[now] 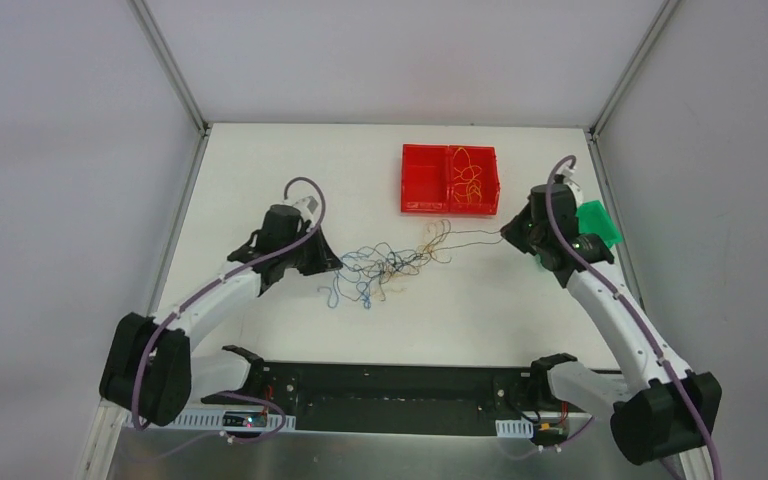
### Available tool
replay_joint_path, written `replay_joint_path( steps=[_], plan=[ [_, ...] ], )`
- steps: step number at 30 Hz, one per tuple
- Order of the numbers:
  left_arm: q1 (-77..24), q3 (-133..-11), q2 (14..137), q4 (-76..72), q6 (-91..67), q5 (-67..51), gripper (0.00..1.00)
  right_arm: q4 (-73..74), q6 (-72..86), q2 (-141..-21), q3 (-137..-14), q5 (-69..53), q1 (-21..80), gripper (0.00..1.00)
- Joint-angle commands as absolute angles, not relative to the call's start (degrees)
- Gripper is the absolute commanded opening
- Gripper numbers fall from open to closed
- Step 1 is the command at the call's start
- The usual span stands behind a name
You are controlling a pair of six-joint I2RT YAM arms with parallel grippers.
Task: Untangle the cables
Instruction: Untie the cable.
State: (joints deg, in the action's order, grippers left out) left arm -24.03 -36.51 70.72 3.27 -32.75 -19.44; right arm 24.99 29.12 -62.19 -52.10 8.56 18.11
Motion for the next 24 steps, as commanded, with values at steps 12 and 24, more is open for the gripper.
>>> replay_joint_path(
  steps=[12,24],
  plan=[
    [-10.37,-30.82,49.84,16.50,-44.48,-8.24,0.00,39.45,27.51,-48.60,-60.48,18.90,-0.40,0.00],
    [-6.25,-29.05,34.22,28.67,-54.02,11.14,0.00,42.88,31.36,-45.94,-61.08,25.19,-5.68,0.00]
  ],
)
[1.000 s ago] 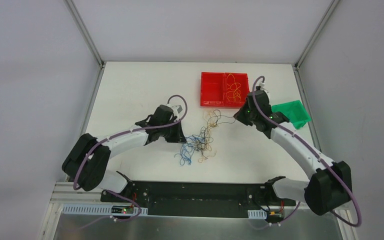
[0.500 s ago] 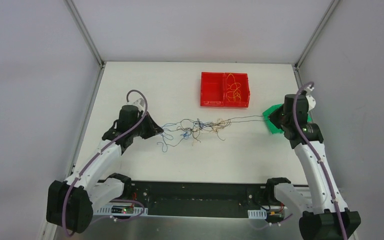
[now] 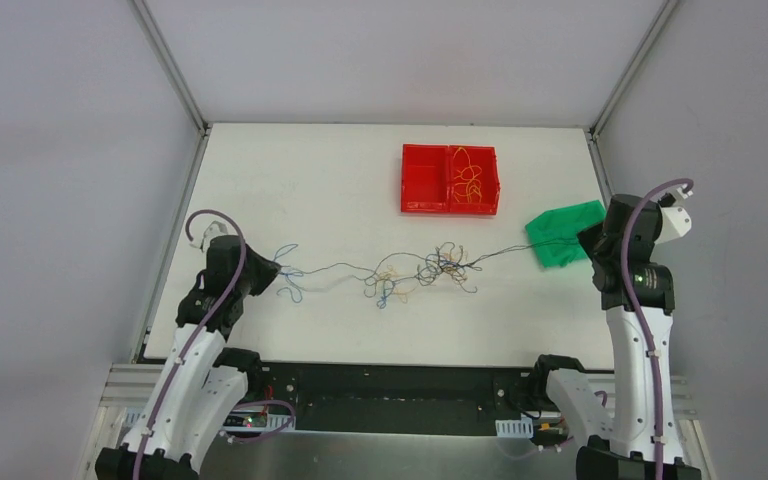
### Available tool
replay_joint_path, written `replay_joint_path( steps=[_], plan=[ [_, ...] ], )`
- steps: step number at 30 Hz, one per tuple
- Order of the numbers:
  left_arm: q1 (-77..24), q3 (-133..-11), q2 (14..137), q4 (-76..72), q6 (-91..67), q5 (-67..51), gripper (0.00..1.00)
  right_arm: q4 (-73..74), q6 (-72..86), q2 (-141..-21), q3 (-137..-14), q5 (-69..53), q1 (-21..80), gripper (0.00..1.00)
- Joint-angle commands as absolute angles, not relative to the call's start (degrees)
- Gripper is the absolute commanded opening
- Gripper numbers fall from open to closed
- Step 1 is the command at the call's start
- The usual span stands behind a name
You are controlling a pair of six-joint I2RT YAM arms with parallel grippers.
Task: Untangle the cables
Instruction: Untie the cable.
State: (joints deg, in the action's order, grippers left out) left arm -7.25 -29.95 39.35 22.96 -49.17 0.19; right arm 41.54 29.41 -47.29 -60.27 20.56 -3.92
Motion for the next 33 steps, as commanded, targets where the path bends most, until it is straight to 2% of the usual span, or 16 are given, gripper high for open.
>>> replay_joint_path(
  steps=[1,3,6,11,13,17,19,24,25,27,28,30,33],
  plan=[
    [-6.25,-29.01,33.11,28.84,-54.32,12.27,0.00,42.85,31.37,-46.12,-61.19,25.02,-5.93,0.00],
    [-6.24,-29.30,31.93,28.77,-53.86,12.52,0.00,42.41,31.20,-46.31,-61.20,23.61,-5.98,0.00],
    [-6.29,-31.72,32.74,28.35,-50.84,10.65,0.00,38.87,29.24,-45.55,-59.27,14.37,-5.97,0.00],
    [-6.33,-34.40,35.56,24.08,-44.57,0.66,0.00,31.02,26.76,-44.06,-53.89,-8.60,-4.51,0.00],
    [-6.41,-34.54,37.03,21.88,-44.44,-3.79,0.00,29.75,26.53,-44.19,-52.52,-11.06,-1.08,0.00],
    [-7.26,-35.56,41.81,17.77,-42.87,-11.78,0.00,31.88,24.23,-46.13,-53.06,-6.84,9.87,0.00],
    [-8.30,-37.33,43.83,16.90,-41.09,-14.71,0.00,33.14,21.16,-49.17,-53.79,-7.92,14.89,0.14],
    [-12.05,-41.55,46.31,15.74,-39.29,-16.94,0.00,30.40,17.37,-56.53,-53.05,-6.38,31.08,0.36],
    [-12.61,-42.48,46.65,15.61,-39.13,-17.70,0.00,26.99,17.09,-56.87,-52.21,-5.49,33.66,0.42],
    [-13.81,-44.51,47.30,15.32,-38.57,-19.42,0.00,20.36,16.90,-56.99,-49.96,-4.59,38.14,0.63],
    [-14.25,-45.38,47.44,15.24,-38.19,-20.17,0.00,16.88,16.67,-57.33,-49.30,-5.67,39.18,0.69],
    [-14.85,-47.28,47.68,15.12,-37.17,-22.05,0.00,11.28,15.29,-59.52,-49.39,-8.69,41.29,0.74],
    [-15.03,-49.24,47.44,15.13,-36.58,-24.15,0.00,5.71,12.01,-64.46,-51.15,-10.06,45.23,0.75]
  ],
)
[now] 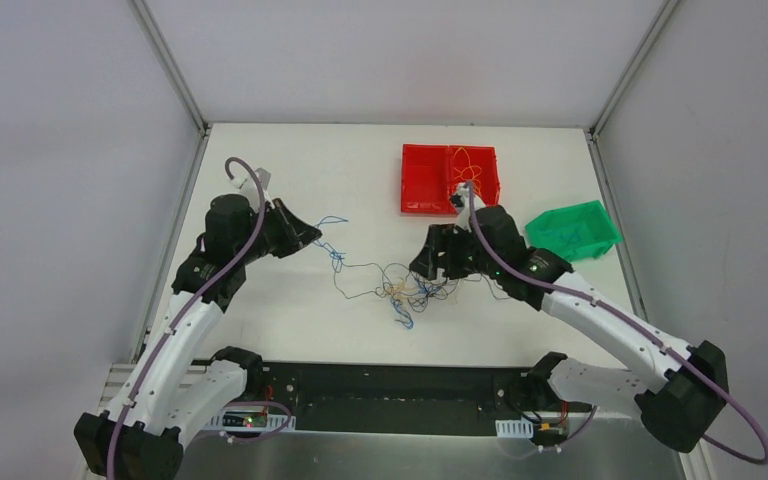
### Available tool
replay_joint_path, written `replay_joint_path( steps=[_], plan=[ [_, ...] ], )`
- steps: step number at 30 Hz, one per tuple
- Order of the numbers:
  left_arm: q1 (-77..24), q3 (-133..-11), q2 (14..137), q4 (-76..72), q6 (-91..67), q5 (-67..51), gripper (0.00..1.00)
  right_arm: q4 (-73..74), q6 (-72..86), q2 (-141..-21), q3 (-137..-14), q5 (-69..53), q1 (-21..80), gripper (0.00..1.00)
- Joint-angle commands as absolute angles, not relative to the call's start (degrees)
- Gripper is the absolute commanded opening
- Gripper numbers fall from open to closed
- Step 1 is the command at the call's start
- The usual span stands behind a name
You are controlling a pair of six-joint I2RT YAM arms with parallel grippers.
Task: Untangle the cables
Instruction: Untie the cable.
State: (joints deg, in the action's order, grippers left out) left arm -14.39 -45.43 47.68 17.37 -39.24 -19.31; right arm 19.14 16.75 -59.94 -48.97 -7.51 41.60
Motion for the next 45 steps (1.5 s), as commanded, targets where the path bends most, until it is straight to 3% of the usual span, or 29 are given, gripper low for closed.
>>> replay_joint_path(
  steps=[1,13,26,45],
  plan=[
    [-15.03,-50.05,47.27,15.12,-36.49,-24.84,0.00,3.83,10.65,-66.03,-51.49,-10.41,46.44,0.75],
    [-15.03,-56.64,46.05,14.33,-37.93,-32.18,0.00,-18.54,2.81,-77.51,-50.24,-14.16,54.13,0.91],
    [-15.03,-56.33,45.92,14.17,-39.87,-33.77,0.00,-21.24,0.99,-80.97,-53.23,-6.43,59.36,0.92],
    [-15.03,-55.26,46.72,13.43,-39.43,-36.78,0.00,-24.96,4.07,-66.02,-37.95,1.44,57.39,0.91]
  ],
)
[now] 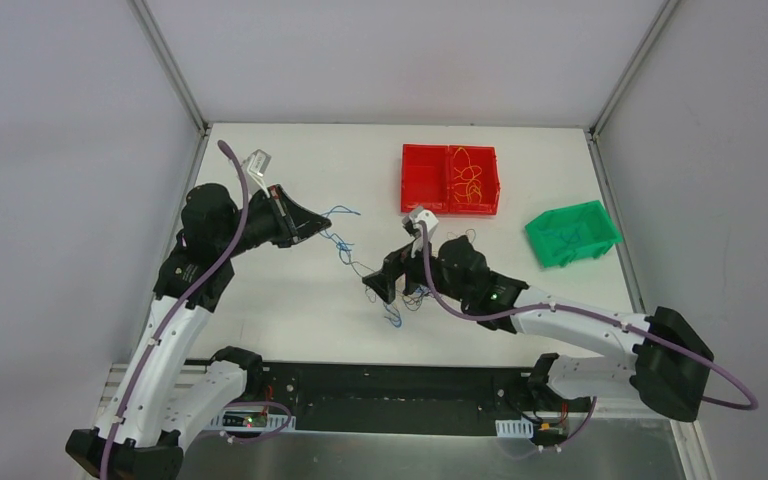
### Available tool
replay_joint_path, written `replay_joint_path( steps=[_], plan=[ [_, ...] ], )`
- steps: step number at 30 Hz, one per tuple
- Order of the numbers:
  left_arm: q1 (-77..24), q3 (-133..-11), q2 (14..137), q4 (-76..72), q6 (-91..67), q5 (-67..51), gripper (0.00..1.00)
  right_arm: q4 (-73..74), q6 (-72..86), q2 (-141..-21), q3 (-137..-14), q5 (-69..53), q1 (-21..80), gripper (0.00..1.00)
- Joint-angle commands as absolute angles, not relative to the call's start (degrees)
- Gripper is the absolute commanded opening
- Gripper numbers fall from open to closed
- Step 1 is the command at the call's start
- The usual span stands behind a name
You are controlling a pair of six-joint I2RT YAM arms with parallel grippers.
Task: Untangle the cables
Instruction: Untie the cable.
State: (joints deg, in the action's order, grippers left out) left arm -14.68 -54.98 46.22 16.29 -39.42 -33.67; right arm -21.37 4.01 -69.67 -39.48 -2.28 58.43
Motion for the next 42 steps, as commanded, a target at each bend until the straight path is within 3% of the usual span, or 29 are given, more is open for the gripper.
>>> replay_joint_path(
  steps=[1,8,21,25,28,31,33,42],
  plan=[
    [-15.11,-55.28,46.94,13.37,-39.51,-37.49,0.00,-24.93,3.83,-65.81,-37.45,2.06,57.09,0.90],
    [-15.70,-55.73,48.22,13.01,-39.45,-40.01,0.00,-24.20,0.87,-68.43,-37.98,5.03,56.40,0.88],
    [-17.26,-57.33,49.78,12.50,-40.06,-40.83,0.00,-28.05,0.57,-83.89,-48.05,2.65,57.31,0.88],
    [-17.73,-57.91,50.13,12.51,-40.60,-40.97,0.00,-28.36,0.64,-86.96,-50.42,3.06,57.30,0.81],
    [-17.75,-57.75,49.73,12.53,-40.52,-39.87,0.00,-29.33,1.76,-86.77,-49.89,2.15,57.31,0.54],
    [-17.75,-57.33,49.57,13.30,-40.45,-36.75,0.00,-28.81,3.20,-84.62,-48.35,1.26,57.41,0.18],
    [-17.67,-57.58,49.72,14.52,-39.91,-34.43,0.00,-26.93,4.12,-82.62,-46.78,1.61,57.37,0.00],
    [-15.54,-64.79,52.11,20.04,-33.77,-25.47,0.00,-20.70,9.83,-69.54,-32.74,6.63,57.22,0.00]
  ],
)
